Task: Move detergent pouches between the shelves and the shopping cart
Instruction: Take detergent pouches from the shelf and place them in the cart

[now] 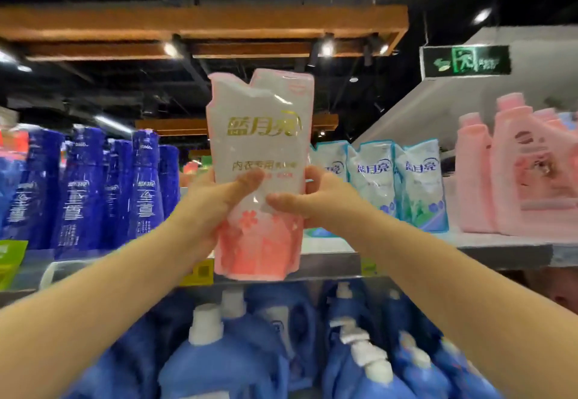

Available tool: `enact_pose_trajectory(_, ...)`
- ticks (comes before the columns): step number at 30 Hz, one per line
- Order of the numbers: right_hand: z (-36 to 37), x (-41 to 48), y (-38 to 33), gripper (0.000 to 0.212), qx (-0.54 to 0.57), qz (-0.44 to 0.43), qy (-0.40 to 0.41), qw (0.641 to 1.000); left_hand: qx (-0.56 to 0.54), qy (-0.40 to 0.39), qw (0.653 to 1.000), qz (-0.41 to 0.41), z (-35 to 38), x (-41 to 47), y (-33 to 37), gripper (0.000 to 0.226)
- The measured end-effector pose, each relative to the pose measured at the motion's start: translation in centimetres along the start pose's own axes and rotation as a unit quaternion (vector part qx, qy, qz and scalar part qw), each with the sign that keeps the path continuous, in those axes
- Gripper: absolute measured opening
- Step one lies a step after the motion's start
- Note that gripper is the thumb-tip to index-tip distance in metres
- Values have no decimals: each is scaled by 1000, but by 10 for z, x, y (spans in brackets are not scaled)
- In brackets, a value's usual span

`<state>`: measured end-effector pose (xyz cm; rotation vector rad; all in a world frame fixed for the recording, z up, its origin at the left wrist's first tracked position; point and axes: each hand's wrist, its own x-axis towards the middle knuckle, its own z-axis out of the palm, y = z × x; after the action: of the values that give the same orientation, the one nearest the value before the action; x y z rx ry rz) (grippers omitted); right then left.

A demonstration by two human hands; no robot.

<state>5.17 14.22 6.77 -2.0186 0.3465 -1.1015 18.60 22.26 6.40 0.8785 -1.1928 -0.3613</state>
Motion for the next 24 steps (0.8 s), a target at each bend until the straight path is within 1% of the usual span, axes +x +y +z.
enact_pose_trajectory(1,-7,21,3,48,-18,-9,-6,1000,25,-2,1000,1,0,21,-3,41)
enact_pose_trajectory(3,-17,61,10,36,-50,-22,-12,998,64,-2,998,-11,-2,61,-10,50)
enact_pose_trajectory(5,-24,97,20,24,-72,-29,-20,997,90,-11,995,-48,-5,99,-18,59)
enact_pose_trajectory(6,-26,113,27,22,-90,-33,-18,995,106,-14,992,-73,-6,115,-22,62)
enact_pose_trajectory(8,-27,140,43,29,-147,-37,-13,988,157,-9,980,-123,-7,142,-35,61)
enact_pose_trajectory(9,-27,150,51,38,-192,-41,-14,980,179,1,973,-146,-8,154,-44,58)
enact_pose_trajectory(11,-27,167,66,55,-304,-60,-21,950,194,14,964,-183,-7,171,-66,47)
enact_pose_trajectory(12,-28,172,72,58,-339,-69,-26,938,191,15,962,-196,-7,178,-78,43)
enact_pose_trajectory(15,-29,195,92,58,-358,-43,-38,932,171,1,961,-218,-11,196,-114,30)
enact_pose_trajectory(17,-29,215,105,56,-359,-23,-45,932,172,-17,960,-219,-15,209,-132,31)
enact_pose_trajectory(20,-33,244,121,49,-312,31,-27,949,211,-39,949,-233,-22,228,-146,38)
enact_pose_trajectory(22,-34,258,130,45,-286,57,1,956,245,-53,932,-262,-29,239,-151,53)
enact_pose_trajectory(23,-33,263,133,50,-286,56,21,956,261,-50,924,-274,-33,244,-155,62)
enact_pose_trajectory(24,-31,265,136,61,-295,48,44,953,279,-42,918,-280,-37,249,-159,67)
